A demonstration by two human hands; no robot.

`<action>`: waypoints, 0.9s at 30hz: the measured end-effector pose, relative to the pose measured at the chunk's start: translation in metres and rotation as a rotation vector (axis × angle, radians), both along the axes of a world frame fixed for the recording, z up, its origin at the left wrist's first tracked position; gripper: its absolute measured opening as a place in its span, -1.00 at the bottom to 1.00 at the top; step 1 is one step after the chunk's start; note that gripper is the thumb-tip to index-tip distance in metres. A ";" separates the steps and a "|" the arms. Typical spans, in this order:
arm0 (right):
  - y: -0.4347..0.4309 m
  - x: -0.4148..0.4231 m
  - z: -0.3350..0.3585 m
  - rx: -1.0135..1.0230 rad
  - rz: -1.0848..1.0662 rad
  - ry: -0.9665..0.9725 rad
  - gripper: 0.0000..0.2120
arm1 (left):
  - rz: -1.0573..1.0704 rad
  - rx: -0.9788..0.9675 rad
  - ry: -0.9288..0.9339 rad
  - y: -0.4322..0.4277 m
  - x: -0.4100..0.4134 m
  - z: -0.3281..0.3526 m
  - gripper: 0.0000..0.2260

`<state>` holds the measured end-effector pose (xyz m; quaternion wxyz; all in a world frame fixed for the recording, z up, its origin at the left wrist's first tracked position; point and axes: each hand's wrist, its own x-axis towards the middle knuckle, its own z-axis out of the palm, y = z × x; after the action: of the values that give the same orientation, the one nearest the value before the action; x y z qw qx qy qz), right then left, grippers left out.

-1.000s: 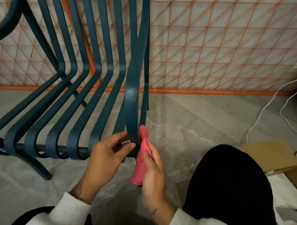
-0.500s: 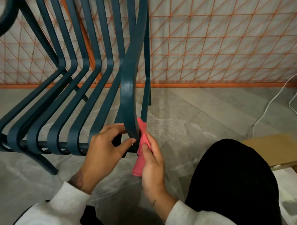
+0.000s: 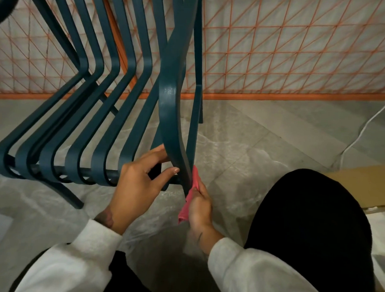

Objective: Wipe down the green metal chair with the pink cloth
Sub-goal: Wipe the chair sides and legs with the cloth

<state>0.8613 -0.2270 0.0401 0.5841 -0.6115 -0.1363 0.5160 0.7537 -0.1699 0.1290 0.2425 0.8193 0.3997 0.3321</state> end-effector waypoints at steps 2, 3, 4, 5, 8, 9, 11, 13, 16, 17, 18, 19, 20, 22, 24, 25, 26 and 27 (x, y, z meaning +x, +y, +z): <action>-0.001 -0.002 0.002 0.001 -0.041 0.005 -0.48 | -0.034 0.010 0.035 0.002 -0.003 -0.007 -0.67; -0.001 -0.004 0.004 0.031 -0.054 -0.003 -0.48 | -0.040 0.009 0.052 0.002 -0.004 -0.011 -0.66; -0.002 -0.006 0.007 0.066 -0.067 -0.016 -0.49 | -0.051 -0.002 0.062 0.003 -0.006 -0.015 -0.64; -0.004 -0.007 0.011 0.097 -0.078 -0.032 -0.50 | -0.066 -0.026 0.059 0.004 -0.006 -0.017 -0.63; -0.011 -0.008 0.017 0.163 -0.063 -0.097 -0.54 | -0.081 -0.081 0.030 0.005 -0.006 -0.019 -0.63; -0.013 -0.006 0.016 0.150 -0.058 -0.112 -0.55 | -0.086 -0.075 0.037 0.006 -0.005 -0.017 -0.65; -0.012 -0.004 0.012 0.069 -0.073 -0.126 -0.59 | -0.103 -0.051 0.058 0.010 -0.006 -0.015 -0.69; -0.010 -0.001 0.011 -0.072 -0.116 -0.108 -0.73 | -0.114 -0.055 0.057 0.012 -0.008 -0.012 -0.71; -0.005 0.004 0.011 -0.175 -0.195 0.116 -0.86 | -0.117 -0.084 0.047 0.013 -0.010 -0.010 -0.70; -0.003 0.003 0.010 -0.180 -0.207 0.229 -0.86 | -0.117 -0.088 0.046 0.013 -0.009 -0.011 -0.70; -0.001 0.002 0.011 -0.173 -0.205 0.317 -0.83 | -0.117 -0.092 0.039 0.013 -0.009 -0.012 -0.70; 0.002 -0.001 0.012 -0.149 -0.189 0.370 -0.80 | -0.118 -0.094 0.026 0.012 -0.009 -0.012 -0.70; 0.005 -0.005 0.013 -0.109 -0.187 0.407 -0.78 | -0.118 -0.099 0.013 0.011 -0.009 -0.012 -0.70; 0.009 -0.013 0.018 -0.036 -0.225 0.453 -0.76 | -0.116 -0.100 0.002 0.010 -0.009 -0.011 -0.68; 0.011 -0.018 0.022 -0.007 -0.276 0.473 -0.77 | -0.119 -0.102 0.013 0.010 -0.010 -0.009 -0.68; 0.012 -0.017 0.024 -0.003 -0.295 0.473 -0.81 | -0.129 -0.098 0.023 0.011 -0.010 -0.008 -0.67; 0.013 -0.016 0.025 0.006 -0.297 0.474 -0.83 | -0.134 -0.094 0.031 0.011 -0.011 -0.008 -0.67; 0.014 -0.016 0.025 0.000 -0.301 0.457 -0.85 | -0.136 -0.097 0.033 0.012 -0.011 -0.008 -0.67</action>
<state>0.8455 -0.2127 0.0652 0.6698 -0.4928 0.0915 0.5479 0.7429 -0.1581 0.1214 0.2970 0.8371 0.3628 0.2818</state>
